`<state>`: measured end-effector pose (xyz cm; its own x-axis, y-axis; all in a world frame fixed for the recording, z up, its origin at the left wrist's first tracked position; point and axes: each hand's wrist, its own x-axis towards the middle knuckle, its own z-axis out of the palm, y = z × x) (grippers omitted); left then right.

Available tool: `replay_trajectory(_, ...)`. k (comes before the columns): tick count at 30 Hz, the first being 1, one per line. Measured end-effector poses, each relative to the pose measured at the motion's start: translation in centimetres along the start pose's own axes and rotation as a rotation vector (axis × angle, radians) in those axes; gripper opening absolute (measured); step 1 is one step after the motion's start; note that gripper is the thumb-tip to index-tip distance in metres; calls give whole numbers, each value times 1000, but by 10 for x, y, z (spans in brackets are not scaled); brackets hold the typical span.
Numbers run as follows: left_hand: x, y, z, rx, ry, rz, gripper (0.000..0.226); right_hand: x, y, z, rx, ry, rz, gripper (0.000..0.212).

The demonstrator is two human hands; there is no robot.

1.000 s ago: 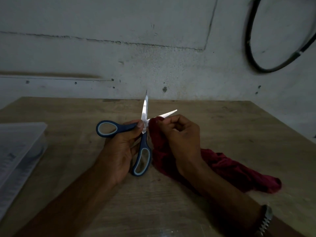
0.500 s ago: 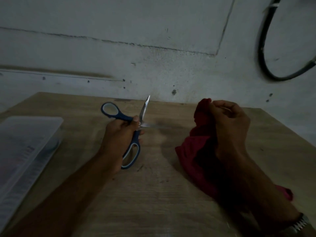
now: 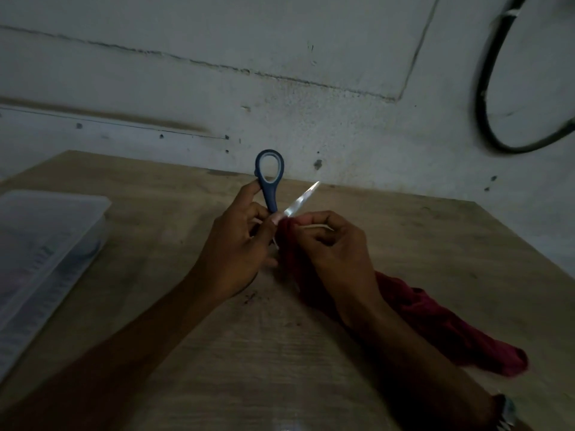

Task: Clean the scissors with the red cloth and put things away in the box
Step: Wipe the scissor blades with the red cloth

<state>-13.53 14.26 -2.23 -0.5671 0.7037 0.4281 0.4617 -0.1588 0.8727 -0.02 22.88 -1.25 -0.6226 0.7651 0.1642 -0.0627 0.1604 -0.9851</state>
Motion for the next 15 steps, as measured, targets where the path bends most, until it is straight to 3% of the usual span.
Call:
replay_trajectory(5,-5,8,1,-103,-58,-54,43,2,3,-2,-24,13,-34,15)
replay_trajectory(15,-6,6,-2,-134,-109,-79,52,13,3,-14,101,188,-28,10)
